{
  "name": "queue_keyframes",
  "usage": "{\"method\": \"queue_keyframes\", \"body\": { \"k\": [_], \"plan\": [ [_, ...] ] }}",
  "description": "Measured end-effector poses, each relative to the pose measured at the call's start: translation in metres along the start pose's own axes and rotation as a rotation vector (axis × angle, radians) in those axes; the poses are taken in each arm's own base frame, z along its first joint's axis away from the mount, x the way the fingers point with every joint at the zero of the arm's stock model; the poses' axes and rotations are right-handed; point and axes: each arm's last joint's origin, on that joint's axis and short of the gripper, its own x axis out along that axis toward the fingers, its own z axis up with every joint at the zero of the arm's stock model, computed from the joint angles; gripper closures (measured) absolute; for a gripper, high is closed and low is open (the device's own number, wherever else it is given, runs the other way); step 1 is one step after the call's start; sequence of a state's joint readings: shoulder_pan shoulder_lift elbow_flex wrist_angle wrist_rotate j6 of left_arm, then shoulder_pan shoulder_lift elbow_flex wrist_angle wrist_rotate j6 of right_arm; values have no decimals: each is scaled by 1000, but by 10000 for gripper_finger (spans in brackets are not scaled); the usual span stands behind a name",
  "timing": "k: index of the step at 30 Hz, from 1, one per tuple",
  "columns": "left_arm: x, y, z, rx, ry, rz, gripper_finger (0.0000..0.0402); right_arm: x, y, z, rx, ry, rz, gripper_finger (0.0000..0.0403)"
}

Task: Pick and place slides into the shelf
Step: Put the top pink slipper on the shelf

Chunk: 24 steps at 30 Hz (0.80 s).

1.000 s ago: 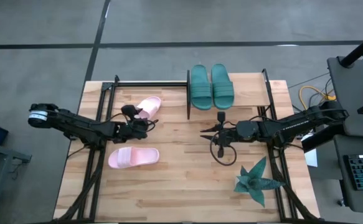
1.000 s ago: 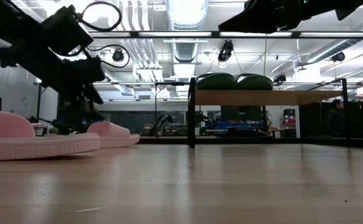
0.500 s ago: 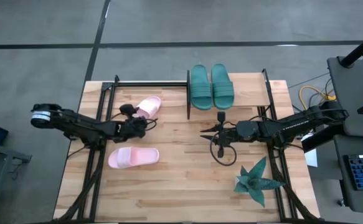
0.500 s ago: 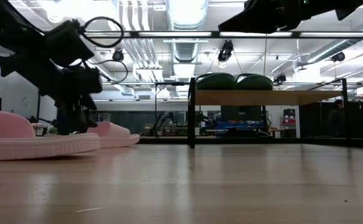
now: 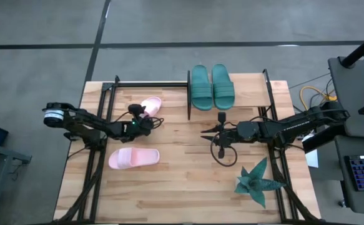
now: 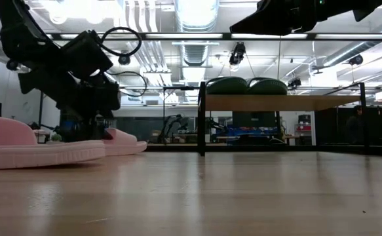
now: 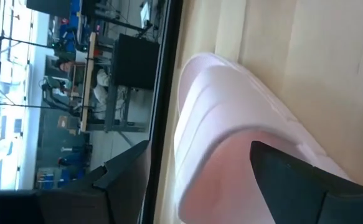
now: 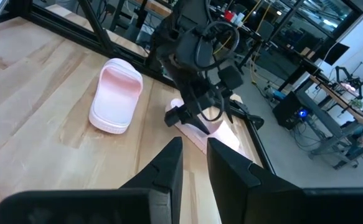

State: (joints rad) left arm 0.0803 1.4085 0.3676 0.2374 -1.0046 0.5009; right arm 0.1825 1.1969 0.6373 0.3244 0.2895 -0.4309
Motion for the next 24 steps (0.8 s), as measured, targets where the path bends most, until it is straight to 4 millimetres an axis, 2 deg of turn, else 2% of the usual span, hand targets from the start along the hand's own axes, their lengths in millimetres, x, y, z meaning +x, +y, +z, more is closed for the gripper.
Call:
{"method": "queue_keyframes", "body": {
  "k": [12, 24],
  "plan": [
    [13, 0, -1, 17, 48, 18, 143, 0, 0, -1, -2, 5, 2, 339],
    [12, 4, 1, 21, 37, 28, 143, 0, 0, -1, -2, 6, 3, 339]
  ]
}}
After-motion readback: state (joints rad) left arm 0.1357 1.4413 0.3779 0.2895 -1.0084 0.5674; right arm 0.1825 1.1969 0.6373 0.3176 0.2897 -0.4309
